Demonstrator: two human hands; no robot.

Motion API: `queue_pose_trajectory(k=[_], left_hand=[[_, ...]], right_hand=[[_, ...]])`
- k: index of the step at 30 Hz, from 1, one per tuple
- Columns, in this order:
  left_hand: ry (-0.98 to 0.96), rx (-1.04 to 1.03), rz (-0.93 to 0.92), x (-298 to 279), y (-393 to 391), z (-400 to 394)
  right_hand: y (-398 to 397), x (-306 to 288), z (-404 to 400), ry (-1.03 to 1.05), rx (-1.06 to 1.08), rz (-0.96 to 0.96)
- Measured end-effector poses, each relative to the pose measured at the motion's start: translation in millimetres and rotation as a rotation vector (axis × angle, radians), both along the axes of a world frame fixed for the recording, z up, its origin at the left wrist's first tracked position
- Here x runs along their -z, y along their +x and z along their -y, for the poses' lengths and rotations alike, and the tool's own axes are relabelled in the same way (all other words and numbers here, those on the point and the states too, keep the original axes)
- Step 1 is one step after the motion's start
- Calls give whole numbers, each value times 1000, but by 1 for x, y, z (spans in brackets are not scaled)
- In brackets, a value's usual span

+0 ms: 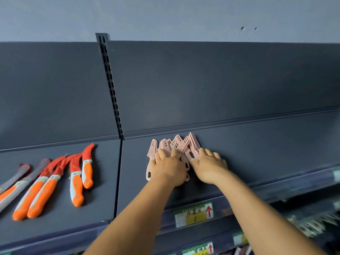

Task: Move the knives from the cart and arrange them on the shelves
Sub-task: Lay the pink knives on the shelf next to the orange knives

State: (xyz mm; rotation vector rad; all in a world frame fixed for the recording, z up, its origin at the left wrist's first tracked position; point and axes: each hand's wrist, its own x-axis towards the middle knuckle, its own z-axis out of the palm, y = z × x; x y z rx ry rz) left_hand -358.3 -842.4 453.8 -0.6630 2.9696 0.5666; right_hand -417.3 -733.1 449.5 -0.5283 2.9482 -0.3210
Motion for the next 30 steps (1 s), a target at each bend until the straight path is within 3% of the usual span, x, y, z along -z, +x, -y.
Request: queue_pose_trajectory(k=[5,12,18,23,30], left_hand=[[-29,0,-51,-2,1,4],[-136,148,-396,-13,45,-1],[-11,285,-568,-13,131,-23],[46,421,-525,23,209,-42],[109,576,-315,89,298,-83]], right_hand=[[6,-9,-3,-80,16,-8],[62,-32,-18,-185,13,-203],[158,-31,-40,-268,110,-287],[247,4,-67,-317,228,-216],[359,75,-113,-281,429,-67]])
